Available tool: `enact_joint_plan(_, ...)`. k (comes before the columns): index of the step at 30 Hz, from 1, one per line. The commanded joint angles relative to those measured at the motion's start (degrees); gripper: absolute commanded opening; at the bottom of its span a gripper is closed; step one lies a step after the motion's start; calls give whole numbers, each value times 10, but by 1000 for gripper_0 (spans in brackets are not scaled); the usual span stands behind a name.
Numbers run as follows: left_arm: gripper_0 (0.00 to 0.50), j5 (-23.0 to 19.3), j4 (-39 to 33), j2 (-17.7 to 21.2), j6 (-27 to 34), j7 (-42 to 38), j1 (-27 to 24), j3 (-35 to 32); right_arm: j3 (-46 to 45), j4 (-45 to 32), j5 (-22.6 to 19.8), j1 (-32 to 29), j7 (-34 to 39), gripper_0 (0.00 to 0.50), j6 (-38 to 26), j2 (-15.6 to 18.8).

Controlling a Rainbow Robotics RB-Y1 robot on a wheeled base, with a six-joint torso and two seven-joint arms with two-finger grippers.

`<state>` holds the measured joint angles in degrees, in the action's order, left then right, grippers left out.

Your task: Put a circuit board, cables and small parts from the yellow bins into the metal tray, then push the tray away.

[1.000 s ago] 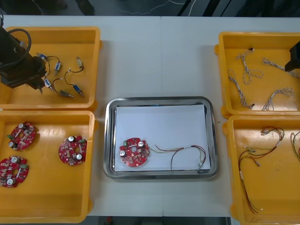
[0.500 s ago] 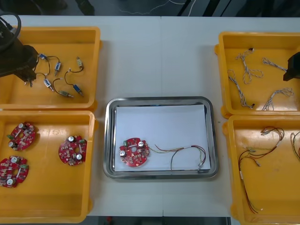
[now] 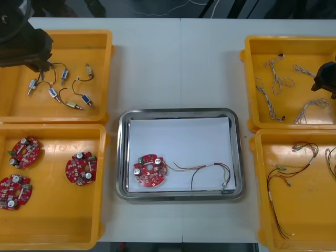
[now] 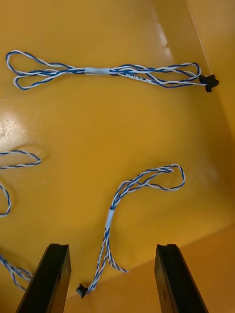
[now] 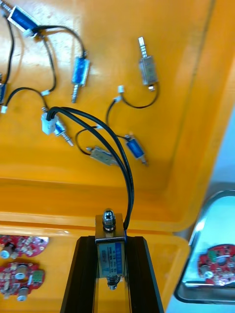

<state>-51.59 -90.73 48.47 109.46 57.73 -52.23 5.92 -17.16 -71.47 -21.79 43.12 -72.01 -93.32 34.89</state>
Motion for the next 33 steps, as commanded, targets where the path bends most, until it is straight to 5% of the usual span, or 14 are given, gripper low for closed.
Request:
enact_joint_plan(1,0,-10,-67,-7,5,-89,-6,-5,-1,31,5,-2,21,500,38,-10)
enact_joint_plan(14,0,12,-138,-86,5,-118,7,48,21,74,6,-2,101,500,81,-29)
enact_joint_plan(33,0,96,-197,-157,-51,-300,38,226,27,115,-6,-16,113,500,122,-33)
